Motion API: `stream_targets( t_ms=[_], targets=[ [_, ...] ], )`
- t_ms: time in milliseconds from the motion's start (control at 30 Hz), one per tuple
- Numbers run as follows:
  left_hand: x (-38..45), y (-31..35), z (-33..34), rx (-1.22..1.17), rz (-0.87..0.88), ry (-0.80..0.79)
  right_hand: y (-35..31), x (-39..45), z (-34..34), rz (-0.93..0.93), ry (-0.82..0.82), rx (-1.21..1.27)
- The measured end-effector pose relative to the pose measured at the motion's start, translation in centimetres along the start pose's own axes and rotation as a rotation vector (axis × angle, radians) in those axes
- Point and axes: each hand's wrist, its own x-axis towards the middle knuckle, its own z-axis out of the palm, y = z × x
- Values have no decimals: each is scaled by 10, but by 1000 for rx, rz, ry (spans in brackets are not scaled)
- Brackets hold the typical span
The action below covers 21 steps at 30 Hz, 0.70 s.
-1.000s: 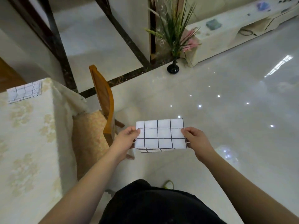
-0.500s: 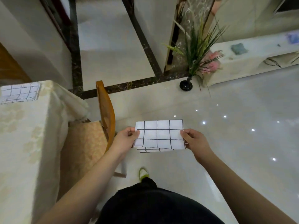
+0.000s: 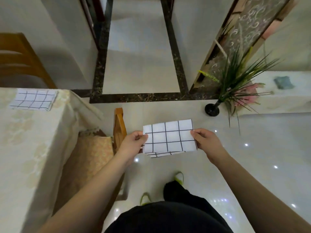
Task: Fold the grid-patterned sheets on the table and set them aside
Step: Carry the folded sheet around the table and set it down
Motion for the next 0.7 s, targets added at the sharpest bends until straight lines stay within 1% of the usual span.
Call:
stream_targets(
  t_ms=[133,233,367,500,700],
  targets=[
    [35,22,0,-49,-28,66,-20,60,8,-6,-74,-12],
    [66,41,2,-40,-107,128,-37,110,12,2,-152,-32],
    [98,78,12,-53,-210,126,-69,171,9,28,-219,-57],
    [128,114,27,-150,-178,180,-99,228,3,18,-315,-111],
    [164,140,33,-191,-142,245,-136,287,13,31,-366,-74]
  ],
)
